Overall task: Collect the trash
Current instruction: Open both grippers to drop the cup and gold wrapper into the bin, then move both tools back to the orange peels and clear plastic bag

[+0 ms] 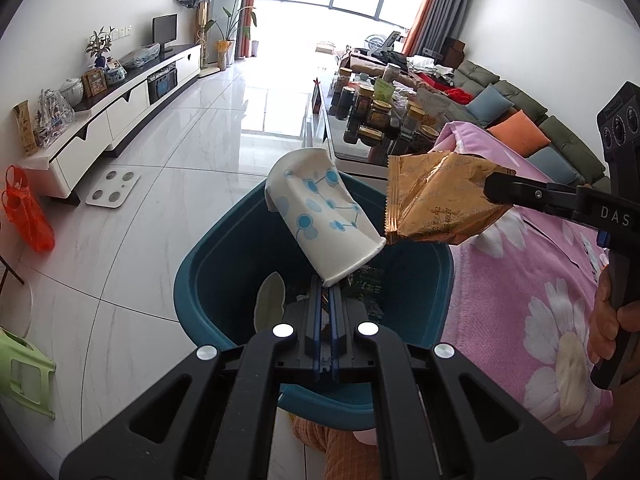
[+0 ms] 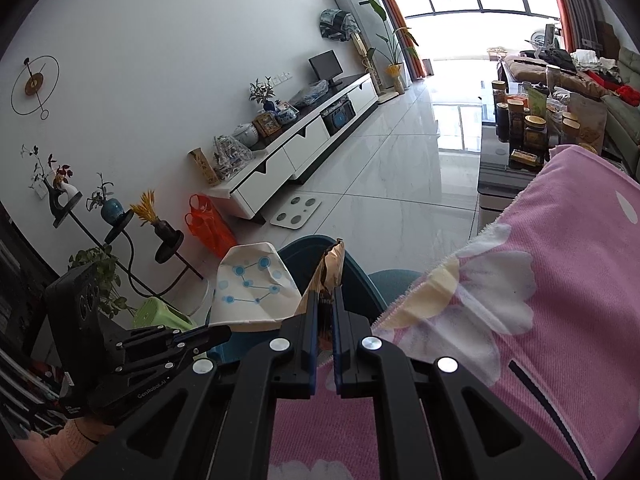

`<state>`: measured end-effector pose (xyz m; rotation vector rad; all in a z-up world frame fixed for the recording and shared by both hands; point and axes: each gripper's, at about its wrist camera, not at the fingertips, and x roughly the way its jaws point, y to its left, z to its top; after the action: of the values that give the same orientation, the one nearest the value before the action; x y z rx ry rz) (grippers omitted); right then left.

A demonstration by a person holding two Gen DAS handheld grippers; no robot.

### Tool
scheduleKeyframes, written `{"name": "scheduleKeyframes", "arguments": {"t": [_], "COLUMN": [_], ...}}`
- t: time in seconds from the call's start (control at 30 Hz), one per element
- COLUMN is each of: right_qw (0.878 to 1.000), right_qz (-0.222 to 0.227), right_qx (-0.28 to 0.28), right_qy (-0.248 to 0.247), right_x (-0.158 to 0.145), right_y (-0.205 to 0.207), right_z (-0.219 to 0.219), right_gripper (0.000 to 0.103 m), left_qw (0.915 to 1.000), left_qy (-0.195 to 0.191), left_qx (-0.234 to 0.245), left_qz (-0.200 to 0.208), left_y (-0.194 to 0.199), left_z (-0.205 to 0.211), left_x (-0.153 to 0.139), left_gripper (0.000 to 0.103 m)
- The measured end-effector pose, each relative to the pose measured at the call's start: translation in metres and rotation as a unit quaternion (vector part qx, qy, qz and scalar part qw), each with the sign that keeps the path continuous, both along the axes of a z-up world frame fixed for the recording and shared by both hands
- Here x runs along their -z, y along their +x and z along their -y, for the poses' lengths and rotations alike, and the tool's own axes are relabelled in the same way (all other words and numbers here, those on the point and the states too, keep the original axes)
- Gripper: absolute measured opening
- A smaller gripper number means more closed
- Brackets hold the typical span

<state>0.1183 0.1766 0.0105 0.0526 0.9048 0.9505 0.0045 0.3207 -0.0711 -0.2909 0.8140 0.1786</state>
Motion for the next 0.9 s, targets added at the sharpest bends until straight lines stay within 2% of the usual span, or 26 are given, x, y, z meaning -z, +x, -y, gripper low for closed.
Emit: {"name": "scheduleKeyframes", "arguments": {"t": [0.2,0.37,0.4,0.6,0.73,0.9], "right_qw": [1.0,0.999,0.999,0.999,0.999,1.0], "right_qz": [-0.008,-0.017,-0.022,-0.018,-0.02,-0.014], "right_qx": [-0.01,-0.011,-0.011,-0.007,-0.004,0.0], "right_qy": [-0.022,-0.042,-0.043,-0.037,-0.029,-0.011], "right_x": [0.008,0.019,0.02,0.018,0.017,0.008], "right_y": [0.004,0.008,0.008,0.005,0.005,-0.001], "right_z": [-0.025,-0.041,-0.042,-0.033,-0.02,0.002], "right_gripper": [0.007,0.02,0.02,0.024,0.029,0.031], "left_qw": [0.9996,0.9993,0.9992,0.9994,0.9996,1.0], "left_qy": [0.01,0.007,0.005,-0.003,-0.004,0.002], "left_qx": [0.002,-0.002,-0.003,-0.01,-0.01,-0.002], "left_qz": [-0.026,-0.037,-0.039,-0.034,-0.025,-0.002], "left_y": [0.014,0.026,0.027,0.029,0.024,0.014], "left_z": [-0.005,-0.013,-0.014,-0.018,-0.014,-0.008], "left_x": [0.014,0.025,0.027,0.036,0.032,0.022], "left_gripper": [0.004,0.005,0.005,0.005,0.007,0.01]}}
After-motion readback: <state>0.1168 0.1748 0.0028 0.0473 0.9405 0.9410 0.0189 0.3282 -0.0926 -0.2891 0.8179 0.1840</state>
